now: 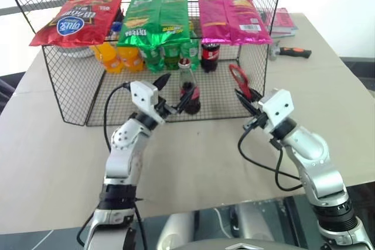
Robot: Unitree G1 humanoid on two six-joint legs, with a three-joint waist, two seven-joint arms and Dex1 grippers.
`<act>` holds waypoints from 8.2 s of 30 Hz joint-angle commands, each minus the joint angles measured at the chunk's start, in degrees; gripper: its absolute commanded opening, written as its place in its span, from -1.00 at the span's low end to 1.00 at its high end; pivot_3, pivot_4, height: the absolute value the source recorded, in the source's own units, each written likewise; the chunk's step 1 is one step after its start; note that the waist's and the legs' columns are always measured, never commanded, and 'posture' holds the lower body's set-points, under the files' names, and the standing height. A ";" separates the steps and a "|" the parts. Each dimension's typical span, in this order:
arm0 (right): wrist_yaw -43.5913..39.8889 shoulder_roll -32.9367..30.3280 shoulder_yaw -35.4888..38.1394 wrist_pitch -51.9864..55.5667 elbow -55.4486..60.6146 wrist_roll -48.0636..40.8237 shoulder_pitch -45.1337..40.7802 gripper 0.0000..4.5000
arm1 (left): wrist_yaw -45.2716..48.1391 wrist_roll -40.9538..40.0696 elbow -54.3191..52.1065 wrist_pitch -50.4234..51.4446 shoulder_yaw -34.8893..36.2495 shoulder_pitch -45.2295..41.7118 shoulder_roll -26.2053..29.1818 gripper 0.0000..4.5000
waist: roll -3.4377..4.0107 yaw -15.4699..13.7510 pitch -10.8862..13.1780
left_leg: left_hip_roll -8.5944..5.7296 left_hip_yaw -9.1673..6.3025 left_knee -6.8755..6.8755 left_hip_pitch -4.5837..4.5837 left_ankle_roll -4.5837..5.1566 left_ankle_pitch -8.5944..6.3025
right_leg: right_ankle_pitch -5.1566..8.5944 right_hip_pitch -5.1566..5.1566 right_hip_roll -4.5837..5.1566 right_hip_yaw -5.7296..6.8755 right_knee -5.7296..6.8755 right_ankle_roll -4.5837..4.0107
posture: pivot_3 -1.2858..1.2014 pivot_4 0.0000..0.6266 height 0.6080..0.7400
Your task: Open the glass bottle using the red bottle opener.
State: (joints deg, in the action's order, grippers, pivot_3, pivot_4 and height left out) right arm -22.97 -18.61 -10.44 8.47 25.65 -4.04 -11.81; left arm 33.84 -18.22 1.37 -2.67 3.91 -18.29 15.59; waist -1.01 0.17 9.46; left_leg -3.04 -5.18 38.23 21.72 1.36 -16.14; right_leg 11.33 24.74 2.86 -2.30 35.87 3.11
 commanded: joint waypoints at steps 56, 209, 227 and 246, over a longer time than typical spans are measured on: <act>7.63 1.07 12.83 -12.82 -0.55 6.38 12.43 -1.00 | 13.30 -2.43 -8.10 3.19 -9.73 1.39 -0.75 0.19 | 0.00 0.43 -0.03 | -0.06 0.03 0.08 -0.07 0.01 0.00 | -0.04 -0.03 0.00 -0.08 0.17 0.05 | 0.03 -0.52 1.00; 10.75 -1.96 -4.73 -32.33 -22.63 29.55 -3.86 -1.00 | 14.66 -8.05 -10.70 3.36 -9.25 2.17 -0.68 -0.47 | 0.12 0.54 -0.33 | 0.02 0.06 0.07 -1.06 0.06 -0.02 | -0.02 -1.01 -0.11 -0.09 0.06 0.04 | 0.03 -0.52 1.00; 17.14 -0.80 -9.14 -43.16 -31.09 35.47 -8.12 -1.00 | 15.17 -8.05 -10.39 3.93 -9.24 2.29 -0.58 -0.47 | 0.12 0.65 -0.33 | 0.04 0.07 0.06 -1.06 0.06 -0.02 | -0.01 -1.02 -0.12 -0.12 0.05 0.03 | 0.03 -0.52 1.00; 14.42 -17.24 -5.34 -50.75 -31.69 40.99 -21.65 -1.00 | 15.38 -7.42 -8.95 3.43 -9.55 1.96 -1.24 -0.47 | 0.14 0.37 -0.28 | 0.03 0.06 0.06 -1.00 0.07 -0.03 | -0.01 -1.03 -0.11 -0.09 -0.03 0.03 | 0.03 -0.52 1.00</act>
State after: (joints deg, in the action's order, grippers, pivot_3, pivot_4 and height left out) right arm -7.97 -34.65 -15.48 -39.14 -7.74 35.99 -31.32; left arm 49.77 -26.96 -8.32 0.45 -4.57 -15.60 14.66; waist -0.87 0.54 9.18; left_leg -3.03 -5.12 38.29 20.73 1.43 -16.17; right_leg 11.32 23.71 2.77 -2.38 35.84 3.15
